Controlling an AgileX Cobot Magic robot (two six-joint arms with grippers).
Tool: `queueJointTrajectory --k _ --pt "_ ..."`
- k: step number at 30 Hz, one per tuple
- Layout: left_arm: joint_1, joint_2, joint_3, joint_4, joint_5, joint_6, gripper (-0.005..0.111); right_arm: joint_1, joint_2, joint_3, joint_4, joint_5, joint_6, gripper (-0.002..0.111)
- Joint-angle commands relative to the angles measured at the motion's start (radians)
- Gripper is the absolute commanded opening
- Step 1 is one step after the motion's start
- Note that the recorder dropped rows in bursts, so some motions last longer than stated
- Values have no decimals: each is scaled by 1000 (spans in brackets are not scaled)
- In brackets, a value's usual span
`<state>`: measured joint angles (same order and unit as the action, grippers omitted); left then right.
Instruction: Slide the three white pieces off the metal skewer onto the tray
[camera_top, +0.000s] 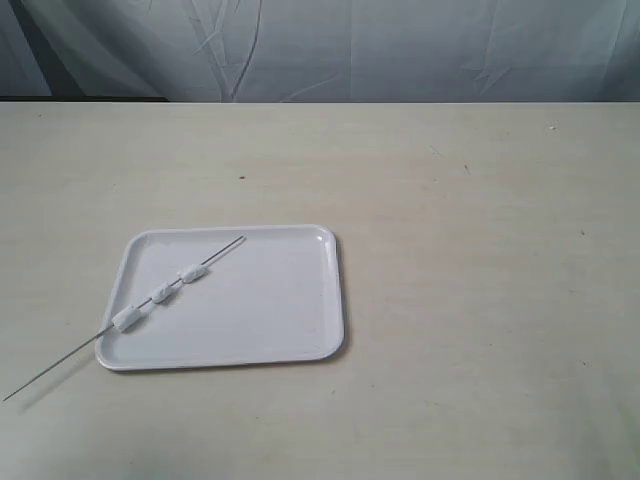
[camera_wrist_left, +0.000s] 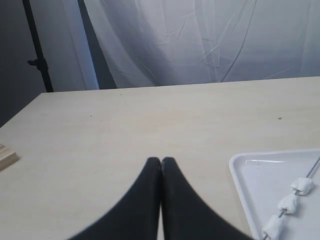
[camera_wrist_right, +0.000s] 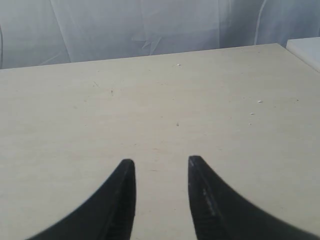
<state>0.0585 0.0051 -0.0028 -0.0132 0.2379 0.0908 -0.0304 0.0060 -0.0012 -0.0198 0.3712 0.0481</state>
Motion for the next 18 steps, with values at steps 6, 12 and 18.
queueJointTrajectory --k 6,12,18 --pt "0 -5 3 -9 1 -1 0 2 -6 1 -4 -14 -3 34" --pt "0 -5 3 -9 1 -1 0 2 -6 1 -4 -14 -3 34" --pt "0 -5 3 -9 1 -1 0 2 -6 1 -11 -14 -3 34"
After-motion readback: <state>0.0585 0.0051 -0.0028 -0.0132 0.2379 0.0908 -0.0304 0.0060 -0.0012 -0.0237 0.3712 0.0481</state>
